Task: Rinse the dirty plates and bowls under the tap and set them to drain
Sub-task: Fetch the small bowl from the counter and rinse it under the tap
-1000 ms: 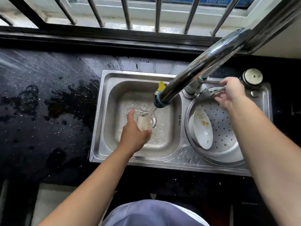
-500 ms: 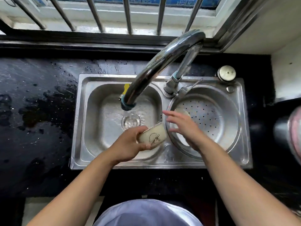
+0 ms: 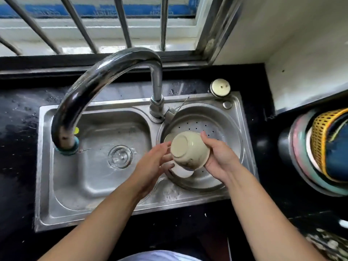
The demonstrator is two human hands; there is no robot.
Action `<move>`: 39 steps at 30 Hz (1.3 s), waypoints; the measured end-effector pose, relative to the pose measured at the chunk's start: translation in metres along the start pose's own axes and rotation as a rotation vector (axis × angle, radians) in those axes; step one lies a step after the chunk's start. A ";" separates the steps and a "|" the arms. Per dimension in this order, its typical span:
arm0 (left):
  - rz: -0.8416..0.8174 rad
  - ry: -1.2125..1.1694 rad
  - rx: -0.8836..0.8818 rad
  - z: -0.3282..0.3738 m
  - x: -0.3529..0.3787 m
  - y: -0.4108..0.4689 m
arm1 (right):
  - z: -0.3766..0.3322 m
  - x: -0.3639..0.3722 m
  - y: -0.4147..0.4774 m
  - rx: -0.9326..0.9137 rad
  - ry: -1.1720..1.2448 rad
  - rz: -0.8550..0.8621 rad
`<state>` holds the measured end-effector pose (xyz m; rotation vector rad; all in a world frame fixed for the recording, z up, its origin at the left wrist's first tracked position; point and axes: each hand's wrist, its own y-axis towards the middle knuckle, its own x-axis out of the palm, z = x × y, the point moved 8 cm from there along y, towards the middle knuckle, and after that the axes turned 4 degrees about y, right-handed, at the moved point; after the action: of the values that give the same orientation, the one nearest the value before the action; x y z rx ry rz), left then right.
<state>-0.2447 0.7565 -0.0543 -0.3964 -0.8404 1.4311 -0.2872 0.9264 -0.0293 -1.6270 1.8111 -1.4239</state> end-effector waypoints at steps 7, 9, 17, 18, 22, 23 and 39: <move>0.097 0.179 -0.008 -0.009 0.049 0.035 | -0.024 -0.032 0.036 0.044 0.255 0.150; 0.155 0.254 0.020 0.003 0.060 0.054 | -0.029 -0.035 0.054 0.063 0.284 0.165; 0.418 0.640 0.078 0.028 0.075 0.109 | -0.038 -0.042 0.128 0.057 0.390 0.205; 0.413 0.685 0.115 0.031 0.077 0.111 | -0.036 -0.044 0.135 0.051 0.414 0.199; 0.382 0.841 0.187 0.035 0.081 0.116 | -0.025 -0.043 0.156 0.058 0.460 0.184; 0.404 0.867 0.201 0.037 0.080 0.116 | -0.022 -0.041 0.159 0.060 0.467 0.188; 0.457 0.936 0.169 0.047 0.048 0.117 | 0.000 -0.019 0.171 0.126 0.269 0.161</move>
<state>-0.3636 0.8078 -0.0927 -1.0655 0.1436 1.4799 -0.3783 0.9183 -0.1754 -1.2476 1.8998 -1.7096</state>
